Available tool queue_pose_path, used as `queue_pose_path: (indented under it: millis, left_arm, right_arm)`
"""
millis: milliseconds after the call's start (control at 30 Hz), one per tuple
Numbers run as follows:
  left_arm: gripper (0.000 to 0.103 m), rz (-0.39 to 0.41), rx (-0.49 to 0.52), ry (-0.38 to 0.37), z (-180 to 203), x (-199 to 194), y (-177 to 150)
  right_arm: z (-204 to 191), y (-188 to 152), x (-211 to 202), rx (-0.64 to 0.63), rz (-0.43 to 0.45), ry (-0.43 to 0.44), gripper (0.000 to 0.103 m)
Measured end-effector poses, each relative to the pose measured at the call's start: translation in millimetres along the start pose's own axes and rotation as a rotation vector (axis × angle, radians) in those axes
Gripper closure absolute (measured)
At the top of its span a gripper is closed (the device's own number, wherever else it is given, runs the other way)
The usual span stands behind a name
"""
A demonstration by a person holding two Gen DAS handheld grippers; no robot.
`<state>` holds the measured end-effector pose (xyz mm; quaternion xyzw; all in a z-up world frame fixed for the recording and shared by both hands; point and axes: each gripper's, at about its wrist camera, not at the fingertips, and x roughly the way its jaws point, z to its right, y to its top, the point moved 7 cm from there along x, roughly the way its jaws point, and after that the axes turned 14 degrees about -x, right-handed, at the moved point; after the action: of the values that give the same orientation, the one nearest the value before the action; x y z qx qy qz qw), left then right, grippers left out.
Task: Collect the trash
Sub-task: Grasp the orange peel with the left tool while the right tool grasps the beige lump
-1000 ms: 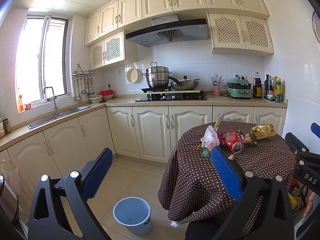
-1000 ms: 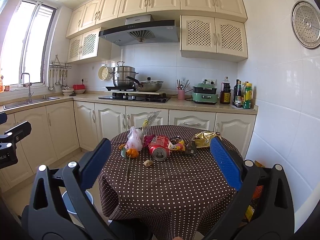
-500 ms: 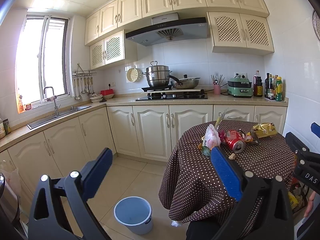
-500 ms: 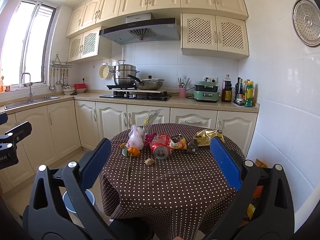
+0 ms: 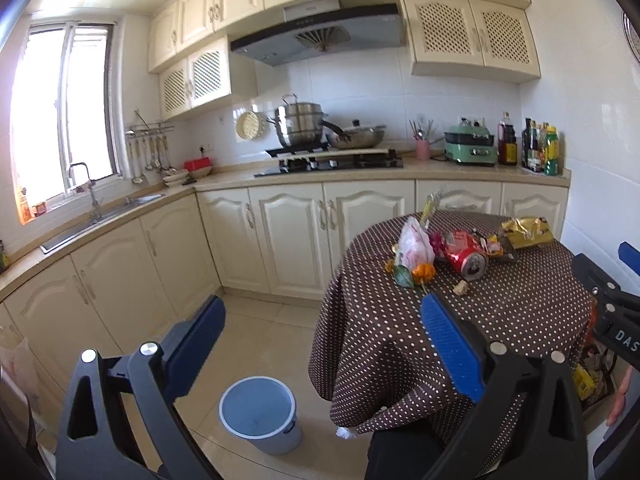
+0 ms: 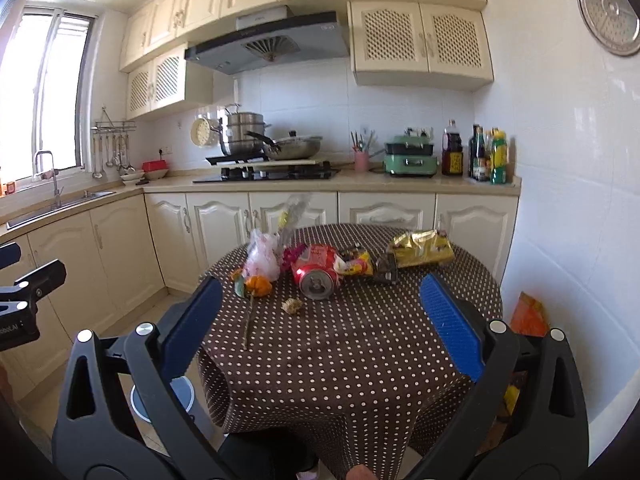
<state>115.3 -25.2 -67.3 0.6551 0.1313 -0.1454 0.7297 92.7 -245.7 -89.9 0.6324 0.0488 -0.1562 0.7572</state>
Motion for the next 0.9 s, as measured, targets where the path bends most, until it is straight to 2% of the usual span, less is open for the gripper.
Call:
queue_pose_path:
  millis: [267,400,600,900]
  left_arm:
    - [0.006,-0.149,0.047,-0.068,35,75,-22]
    - [0.006,-0.218,0.053,-0.095,54,117,-28]
    - [0.006,-0.321,0.049,-0.107,81,179,-37]
    - [0.007,-0.469,0.036,-0.156,115,247,-58]
  right_arm:
    - [9,-32,67,0.027,-0.131,0.012,0.006]
    - [16,-34,92,0.037,-0.15,0.0,0.006]
    - [18,-37,136,0.04,-0.223,0.038,0.006]
    - [28,-49,182,0.069,-0.328,0.071,0.006]
